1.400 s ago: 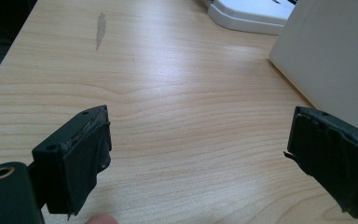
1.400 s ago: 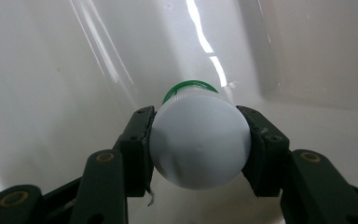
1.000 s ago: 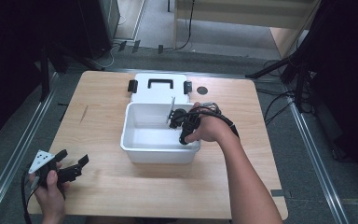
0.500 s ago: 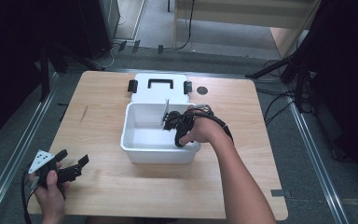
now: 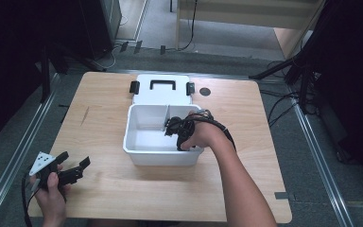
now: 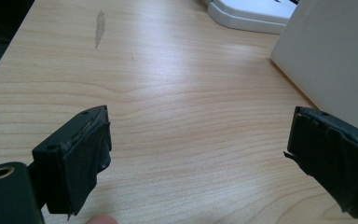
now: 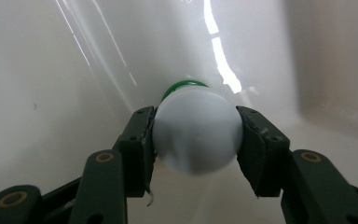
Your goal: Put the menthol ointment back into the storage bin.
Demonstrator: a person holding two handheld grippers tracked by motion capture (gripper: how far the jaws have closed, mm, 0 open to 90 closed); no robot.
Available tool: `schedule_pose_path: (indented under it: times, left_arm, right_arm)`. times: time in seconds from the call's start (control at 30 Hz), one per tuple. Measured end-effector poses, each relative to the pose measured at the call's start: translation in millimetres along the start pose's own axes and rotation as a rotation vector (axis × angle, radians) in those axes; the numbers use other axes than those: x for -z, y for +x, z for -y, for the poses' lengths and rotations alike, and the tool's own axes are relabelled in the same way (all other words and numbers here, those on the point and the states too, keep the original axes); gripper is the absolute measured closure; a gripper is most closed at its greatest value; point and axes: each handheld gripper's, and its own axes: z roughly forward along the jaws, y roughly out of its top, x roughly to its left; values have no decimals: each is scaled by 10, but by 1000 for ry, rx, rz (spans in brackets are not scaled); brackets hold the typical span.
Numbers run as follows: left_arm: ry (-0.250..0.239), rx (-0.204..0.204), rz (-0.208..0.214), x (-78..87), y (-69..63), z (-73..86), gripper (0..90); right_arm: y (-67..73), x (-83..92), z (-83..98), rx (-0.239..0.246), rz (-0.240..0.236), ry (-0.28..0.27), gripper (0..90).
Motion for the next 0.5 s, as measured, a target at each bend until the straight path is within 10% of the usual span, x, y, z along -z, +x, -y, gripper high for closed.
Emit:
schedule_pose_path:
  times: [0.5]
  left_arm:
    - [2, -3, -2, -1, -2, -1, 68]
  right_arm:
    - [-17, 113, 23, -30, -5, -49, 437]
